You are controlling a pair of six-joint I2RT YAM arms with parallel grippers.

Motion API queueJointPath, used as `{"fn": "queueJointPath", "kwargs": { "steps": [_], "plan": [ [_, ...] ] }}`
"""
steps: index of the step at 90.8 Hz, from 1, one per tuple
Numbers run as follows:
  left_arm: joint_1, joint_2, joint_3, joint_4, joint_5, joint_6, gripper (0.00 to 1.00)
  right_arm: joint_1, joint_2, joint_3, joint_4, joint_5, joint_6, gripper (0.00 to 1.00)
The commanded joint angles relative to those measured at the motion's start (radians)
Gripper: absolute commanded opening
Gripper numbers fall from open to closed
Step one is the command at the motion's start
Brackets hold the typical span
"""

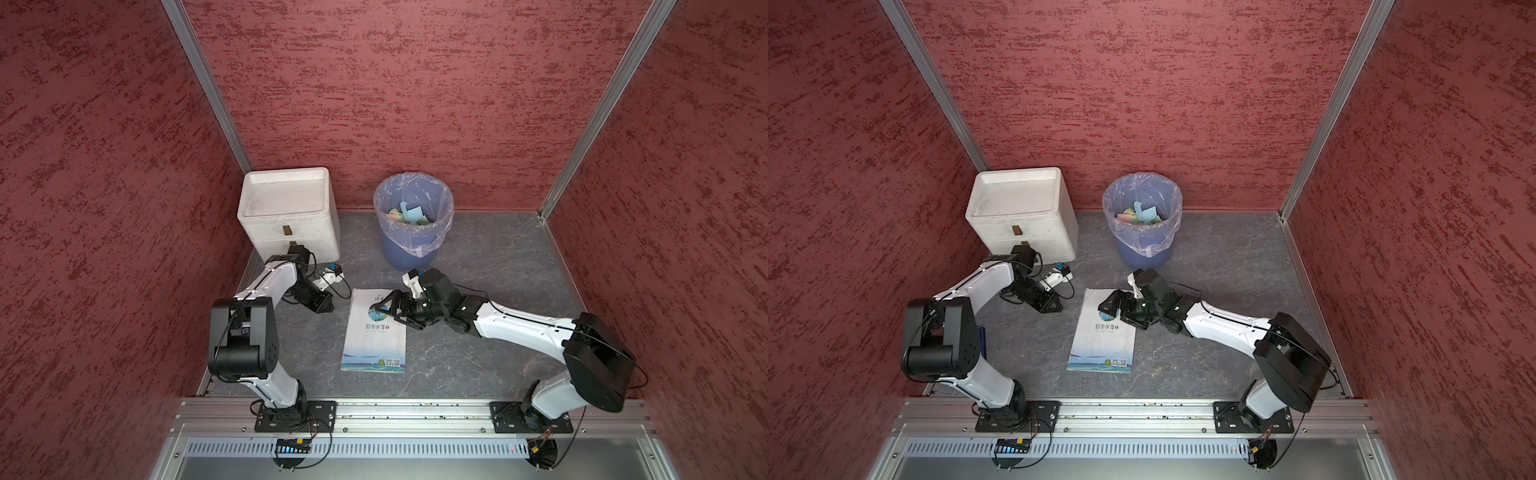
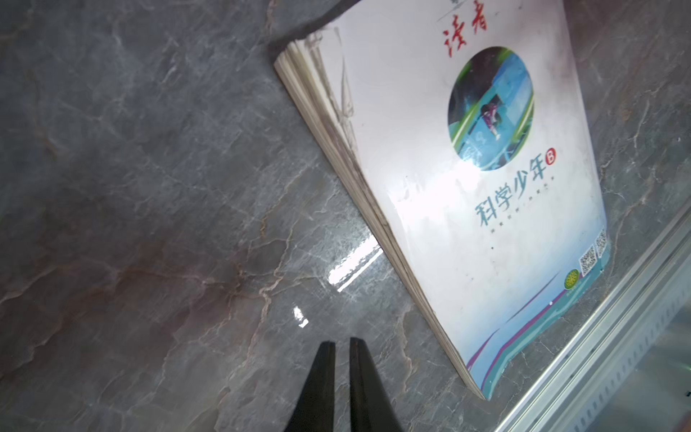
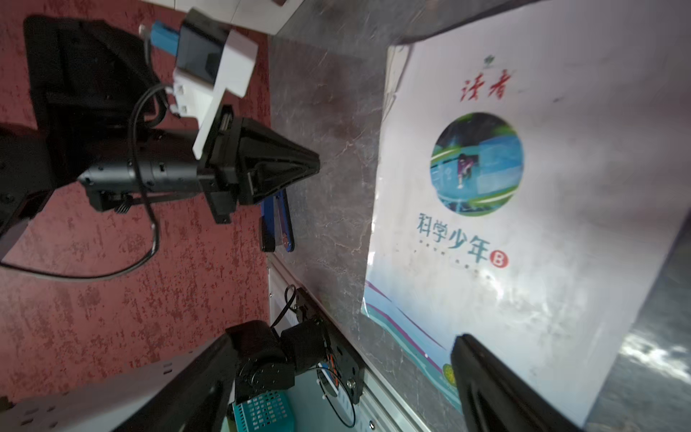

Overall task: Peel off the used sticky note
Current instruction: Close the book at the center of the board, then pick up the book from the center of the board.

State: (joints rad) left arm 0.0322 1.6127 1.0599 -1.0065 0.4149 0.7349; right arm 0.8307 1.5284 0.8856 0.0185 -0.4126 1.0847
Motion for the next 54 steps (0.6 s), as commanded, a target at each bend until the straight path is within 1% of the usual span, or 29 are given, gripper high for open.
{"fn": "queueJointPath", "kwargs": {
  "steps": [1,16,25,43,54],
  "plan": [
    [-0.045,-0.013,-0.023,-0.021,0.025,0.012,0.12,-0.031,0.011,-0.071,-0.042,0.074,0.005,0.92],
    [-0.155,0.014,-0.088,0.053,-0.011,-0.034,0.12,-0.041,0.078,-0.112,0.001,0.085,0.014,0.9],
    [-0.193,0.049,-0.098,0.088,-0.038,-0.06,0.11,-0.041,0.117,-0.114,0.032,0.079,0.023,0.89],
    [-0.217,0.098,-0.112,0.137,-0.095,-0.068,0.09,-0.038,0.194,-0.108,0.125,0.035,0.05,0.88],
    [-0.226,0.114,-0.121,0.147,-0.1,-0.075,0.08,-0.036,0.244,-0.103,0.228,-0.013,0.088,0.87]
  ]
}}
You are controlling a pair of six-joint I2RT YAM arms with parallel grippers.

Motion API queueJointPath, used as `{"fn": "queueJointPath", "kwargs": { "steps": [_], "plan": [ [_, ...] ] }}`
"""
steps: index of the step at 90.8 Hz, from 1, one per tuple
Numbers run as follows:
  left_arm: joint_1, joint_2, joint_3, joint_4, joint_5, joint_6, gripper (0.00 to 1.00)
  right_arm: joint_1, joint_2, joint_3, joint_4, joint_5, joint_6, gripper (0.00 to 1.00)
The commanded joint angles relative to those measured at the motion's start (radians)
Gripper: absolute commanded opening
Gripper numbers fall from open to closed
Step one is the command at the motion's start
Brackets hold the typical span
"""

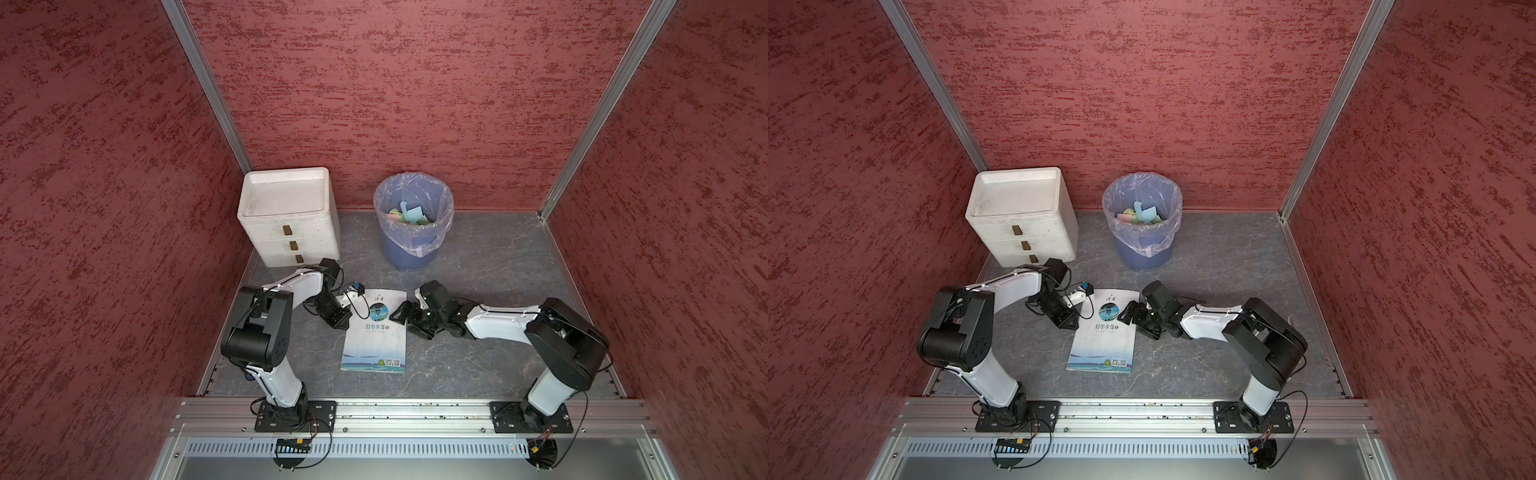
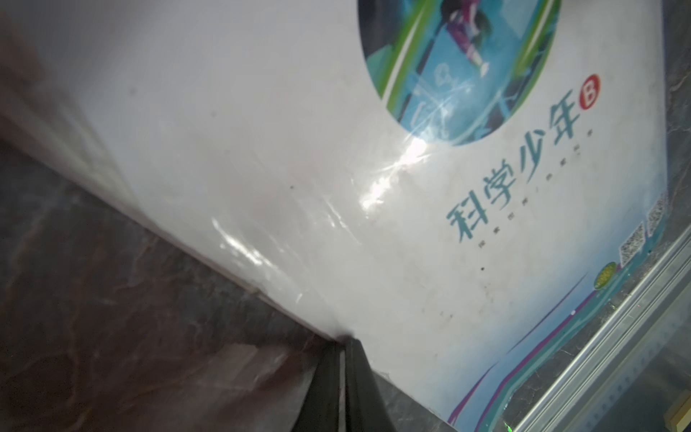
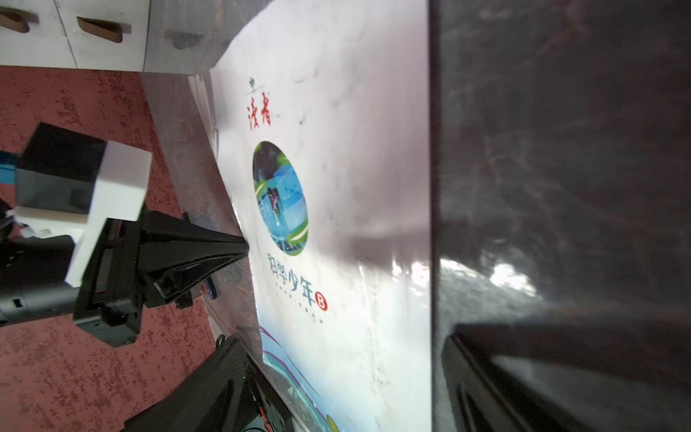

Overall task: Peel off the used sticky note
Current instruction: Pick up the book from the center of the board.

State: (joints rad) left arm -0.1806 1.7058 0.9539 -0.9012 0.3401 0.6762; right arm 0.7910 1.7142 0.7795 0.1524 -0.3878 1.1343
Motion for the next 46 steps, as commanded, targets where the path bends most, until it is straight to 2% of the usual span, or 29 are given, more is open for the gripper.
{"fn": "queueJointPath", "kwargs": {
  "steps": [1,23,35,46],
  "plan": [
    [-0.015,0.021,-0.017,0.043,-0.024,-0.016,0.08,0.005,0.063,0.003,0.107,-0.043,0.045,0.86],
    [-0.034,0.021,-0.017,0.033,-0.023,-0.021,0.08,0.019,0.118,-0.012,0.45,-0.139,0.176,0.71],
    [-0.034,0.018,-0.016,0.032,-0.026,-0.021,0.08,0.02,0.094,-0.036,0.529,-0.157,0.212,0.52],
    [-0.033,0.007,-0.01,0.023,-0.024,-0.021,0.08,0.02,0.026,-0.047,0.418,-0.13,0.163,0.29]
  ]
}}
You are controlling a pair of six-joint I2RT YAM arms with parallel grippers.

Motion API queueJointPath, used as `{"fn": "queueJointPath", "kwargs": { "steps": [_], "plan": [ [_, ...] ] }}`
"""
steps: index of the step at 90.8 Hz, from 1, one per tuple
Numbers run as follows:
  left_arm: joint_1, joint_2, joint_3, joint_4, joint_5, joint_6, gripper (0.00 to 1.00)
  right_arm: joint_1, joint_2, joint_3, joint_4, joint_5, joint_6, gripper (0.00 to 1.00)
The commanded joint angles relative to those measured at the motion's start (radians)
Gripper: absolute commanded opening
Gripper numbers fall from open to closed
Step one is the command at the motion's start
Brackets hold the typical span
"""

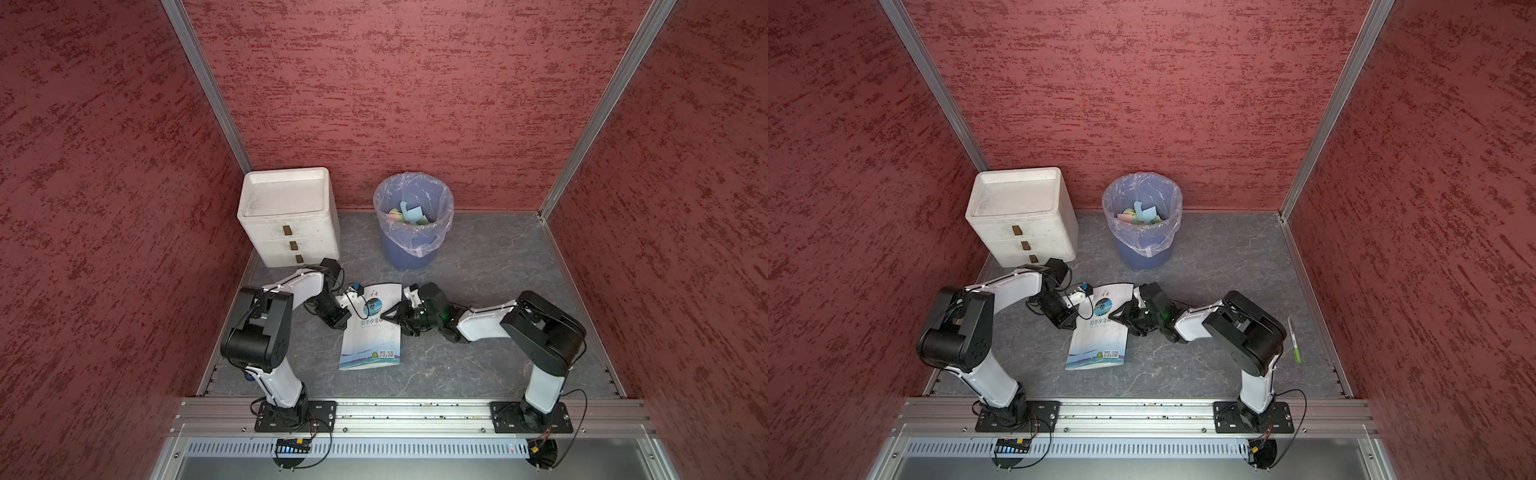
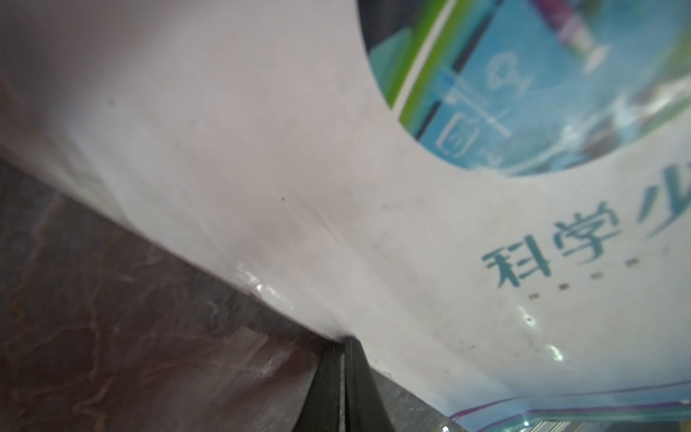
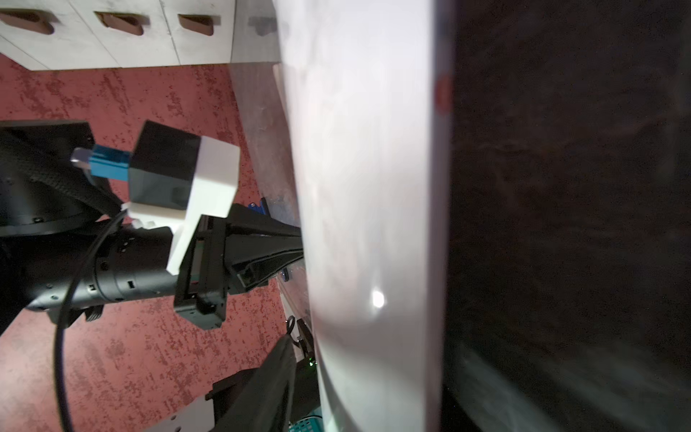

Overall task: Peel off the used sticky note
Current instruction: Pick up the book from the center of the board.

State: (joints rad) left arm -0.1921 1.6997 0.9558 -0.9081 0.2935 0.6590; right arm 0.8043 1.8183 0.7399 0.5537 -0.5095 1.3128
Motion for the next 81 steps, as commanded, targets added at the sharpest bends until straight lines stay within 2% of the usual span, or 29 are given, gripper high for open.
{"fn": "queueJointPath", "kwargs": {
  "steps": [1,9,15,24,38,52,67,73,81],
  "plan": [
    [-0.02,0.01,-0.011,0.028,0.024,-0.003,0.08,0.007,-0.086,-0.006,-0.018,-0.002,-0.025,0.27],
    [-0.013,-0.01,0.005,0.004,0.037,-0.003,0.07,0.007,-0.19,0.02,-0.286,0.052,-0.135,0.11],
    [0.0,-0.027,0.025,-0.024,0.057,-0.001,0.08,0.007,-0.28,0.062,-0.553,0.127,-0.237,0.0],
    [0.029,-0.064,0.059,-0.076,0.101,0.005,0.08,0.007,-0.432,0.133,-0.938,0.261,-0.351,0.0],
    [0.073,-0.116,0.106,-0.137,0.146,0.019,0.09,0.007,-0.583,0.296,-1.591,0.513,-0.442,0.0],
    [0.09,-0.139,0.117,-0.14,0.155,0.021,0.09,0.006,-0.703,0.491,-2.044,0.748,-0.456,0.0],
    [0.092,-0.135,0.109,-0.13,0.162,0.015,0.09,0.016,-0.651,0.655,-2.264,0.874,-0.457,0.0],
    [0.093,-0.136,0.105,-0.127,0.161,0.014,0.09,0.041,-0.584,0.661,-2.258,0.897,-0.452,0.0],
    [0.096,-0.139,0.101,-0.128,0.16,0.015,0.09,0.105,-0.474,0.659,-2.148,0.882,-0.447,0.0]
  ]
}}
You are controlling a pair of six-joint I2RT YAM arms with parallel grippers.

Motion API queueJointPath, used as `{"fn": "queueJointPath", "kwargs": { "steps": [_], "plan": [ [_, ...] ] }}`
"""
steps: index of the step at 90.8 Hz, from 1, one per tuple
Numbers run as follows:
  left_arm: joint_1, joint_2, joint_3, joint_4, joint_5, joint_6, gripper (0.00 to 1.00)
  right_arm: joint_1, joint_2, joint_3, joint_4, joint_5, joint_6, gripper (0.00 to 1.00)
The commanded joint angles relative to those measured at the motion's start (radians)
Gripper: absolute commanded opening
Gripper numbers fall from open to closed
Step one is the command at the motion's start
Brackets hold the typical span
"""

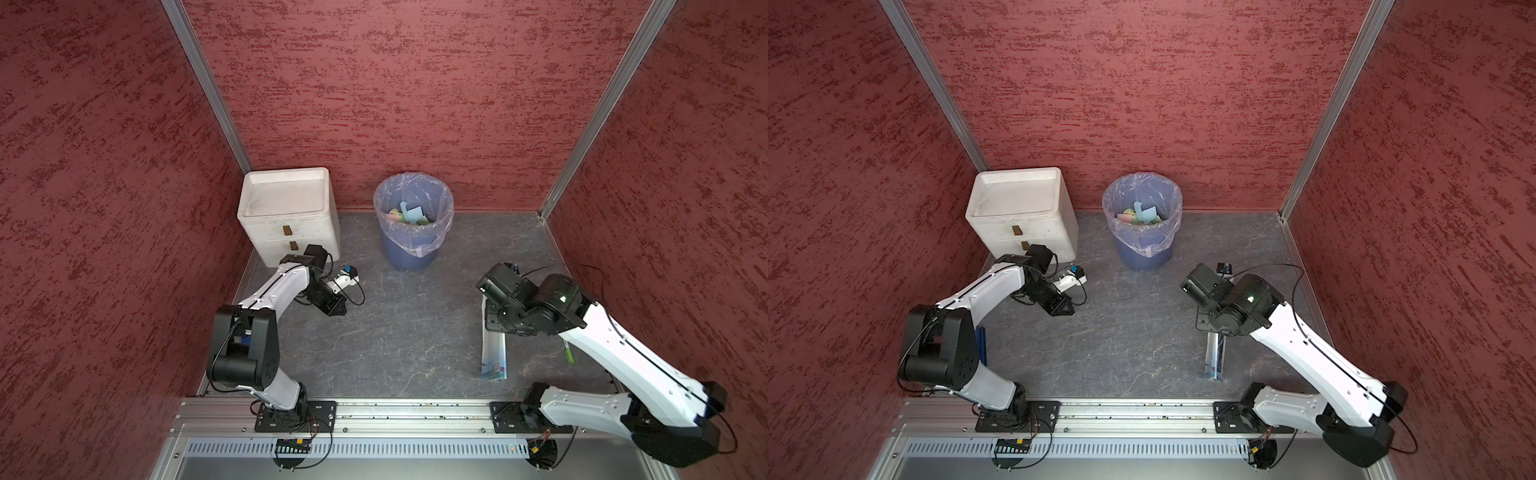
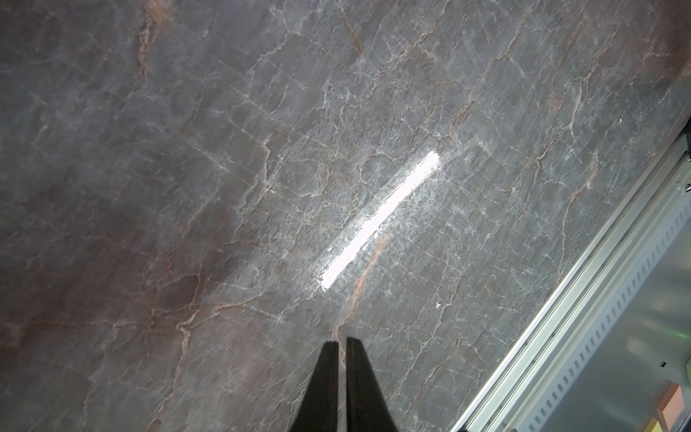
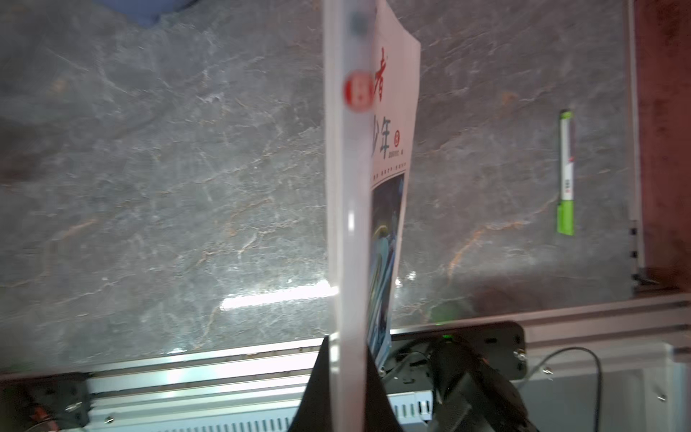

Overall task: Peel off the used sticky note
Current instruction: Pick up the book from the center of the board, then place the book at the center of the board.

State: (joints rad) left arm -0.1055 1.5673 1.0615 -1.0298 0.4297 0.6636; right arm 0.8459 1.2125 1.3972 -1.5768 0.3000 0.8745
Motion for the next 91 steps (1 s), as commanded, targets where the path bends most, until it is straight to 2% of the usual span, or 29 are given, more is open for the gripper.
{"fn": "queueJointPath", "kwargs": {
  "steps": [1,15,33,36,42,46,54,57,63,66,73,91],
  "plan": [
    [0.01,-0.008,-0.005,-0.006,0.022,0.01,0.09,0.072,0.153,0.003,-0.004,0.07,-0.008,0.0],
    [0.011,-0.012,-0.013,-0.004,0.012,0.019,0.09,0.156,0.382,0.027,0.235,-0.007,0.008,0.0],
    [0.011,-0.015,-0.014,-0.003,0.018,0.02,0.1,0.175,0.569,0.04,0.575,-0.199,0.058,0.0],
    [0.01,-0.014,-0.013,-0.001,0.017,0.022,0.1,0.175,0.586,0.045,0.618,-0.222,0.067,0.08],
    [0.011,-0.012,-0.016,0.004,0.013,0.023,0.1,0.175,0.633,0.064,0.678,-0.265,0.08,0.16],
    [0.011,-0.009,-0.02,0.007,0.01,0.024,0.09,0.175,0.655,0.078,0.716,-0.295,0.083,0.27],
    [0.011,-0.006,-0.025,0.014,0.005,0.025,0.1,0.175,0.694,0.102,0.797,-0.371,0.085,0.41],
    [0.011,-0.004,-0.026,0.016,0.004,0.024,0.1,0.176,0.704,0.107,0.818,-0.393,0.085,0.5],
    [0.01,-0.002,-0.026,0.019,0.003,0.023,0.11,0.176,0.71,0.119,0.825,-0.406,0.082,0.78],
    [0.01,-0.002,-0.025,0.02,0.003,0.022,0.12,0.174,0.699,0.114,0.828,-0.401,0.079,0.87],
    [0.008,-0.002,-0.023,0.023,0.007,0.018,0.12,0.162,0.64,0.065,0.851,-0.389,0.071,0.93],
    [0.01,0.005,-0.008,0.048,0.042,-0.023,0.21,0.064,0.426,-0.166,0.906,-0.377,0.068,0.94]
  ]
}}
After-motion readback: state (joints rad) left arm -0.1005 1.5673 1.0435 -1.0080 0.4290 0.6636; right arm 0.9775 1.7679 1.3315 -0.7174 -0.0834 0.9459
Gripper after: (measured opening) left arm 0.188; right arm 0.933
